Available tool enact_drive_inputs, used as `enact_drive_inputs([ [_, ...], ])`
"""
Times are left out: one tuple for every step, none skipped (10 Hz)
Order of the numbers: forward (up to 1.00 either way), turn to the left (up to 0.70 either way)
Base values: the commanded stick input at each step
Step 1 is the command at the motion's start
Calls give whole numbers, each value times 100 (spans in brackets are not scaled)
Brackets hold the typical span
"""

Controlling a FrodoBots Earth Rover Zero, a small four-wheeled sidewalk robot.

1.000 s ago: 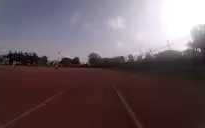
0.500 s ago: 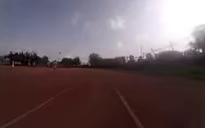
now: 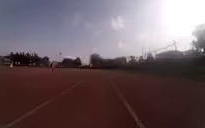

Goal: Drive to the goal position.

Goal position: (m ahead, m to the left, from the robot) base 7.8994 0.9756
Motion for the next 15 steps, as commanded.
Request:
enact_drive_inputs([
  [70, 0],
  [70, 0],
  [70, 0],
  [70, 0],
  [70, 0],
  [70, 0],
  [70, 0],
  [70, 0],
  [70, 0],
  [70, 0],
  [70, 0],
  [70, 0],
  [70, 0],
  [70, 0],
  [70, 0],
])
